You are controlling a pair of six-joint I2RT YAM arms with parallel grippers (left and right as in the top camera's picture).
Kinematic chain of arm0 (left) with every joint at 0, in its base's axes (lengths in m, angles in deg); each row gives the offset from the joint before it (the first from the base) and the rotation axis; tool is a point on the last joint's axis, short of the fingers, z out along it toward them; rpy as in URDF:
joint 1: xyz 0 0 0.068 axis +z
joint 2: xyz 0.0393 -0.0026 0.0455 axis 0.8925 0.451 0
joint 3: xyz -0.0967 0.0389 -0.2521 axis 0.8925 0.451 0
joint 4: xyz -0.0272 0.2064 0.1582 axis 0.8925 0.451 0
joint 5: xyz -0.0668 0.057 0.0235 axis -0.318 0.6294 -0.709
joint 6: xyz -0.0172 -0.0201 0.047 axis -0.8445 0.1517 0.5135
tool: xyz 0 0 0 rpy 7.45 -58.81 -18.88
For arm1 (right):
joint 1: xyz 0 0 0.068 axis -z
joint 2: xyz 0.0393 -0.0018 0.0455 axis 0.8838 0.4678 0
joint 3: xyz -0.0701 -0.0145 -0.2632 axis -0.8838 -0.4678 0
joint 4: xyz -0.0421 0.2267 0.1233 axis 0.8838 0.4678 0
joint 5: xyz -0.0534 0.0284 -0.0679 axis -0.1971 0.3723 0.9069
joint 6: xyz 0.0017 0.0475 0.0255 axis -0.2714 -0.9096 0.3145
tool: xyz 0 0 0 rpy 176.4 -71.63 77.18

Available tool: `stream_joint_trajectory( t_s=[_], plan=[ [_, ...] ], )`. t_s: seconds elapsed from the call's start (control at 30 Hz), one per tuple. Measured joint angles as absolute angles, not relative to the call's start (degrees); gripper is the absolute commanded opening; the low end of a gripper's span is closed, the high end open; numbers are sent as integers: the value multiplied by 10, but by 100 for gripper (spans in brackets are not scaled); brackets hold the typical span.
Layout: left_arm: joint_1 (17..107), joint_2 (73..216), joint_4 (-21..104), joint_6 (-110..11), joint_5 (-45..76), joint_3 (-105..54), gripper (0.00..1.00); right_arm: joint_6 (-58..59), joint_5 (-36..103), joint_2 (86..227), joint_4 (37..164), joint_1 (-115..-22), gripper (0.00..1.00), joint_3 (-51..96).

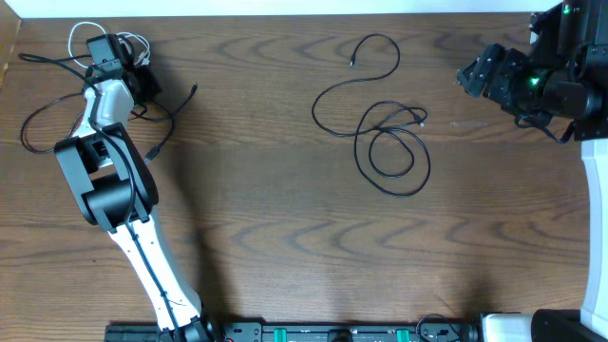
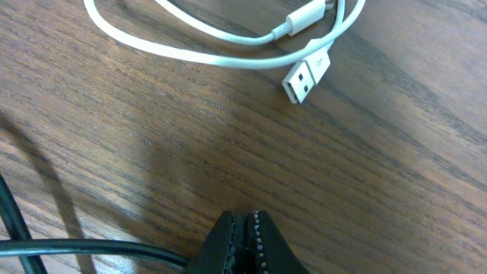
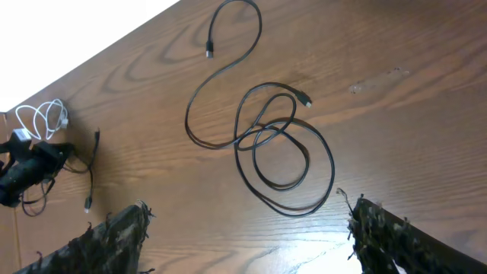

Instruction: Untangle cables

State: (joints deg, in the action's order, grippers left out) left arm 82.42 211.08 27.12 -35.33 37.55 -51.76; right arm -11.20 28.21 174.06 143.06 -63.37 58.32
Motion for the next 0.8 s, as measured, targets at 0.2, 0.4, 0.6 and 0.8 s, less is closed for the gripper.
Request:
stream_joint_trajectory(
  t_s=[0.2, 0.4, 0.6, 0.8],
  plan=[
    [824, 2111, 300, -349, 381, -525, 7, -112, 282, 1741, 1431, -634, 84, 583],
    [821, 2100, 359, -342, 421, -527, 7, -112, 282, 1741, 1432, -634, 84, 583],
    [821, 2090, 412, -340, 438, -527, 8, -112, 282, 1741, 1434, -634, 85, 583],
    [821, 2079, 435, -340, 441, -524, 7, -112, 282, 1741, 1438, -634, 85, 583]
  ],
)
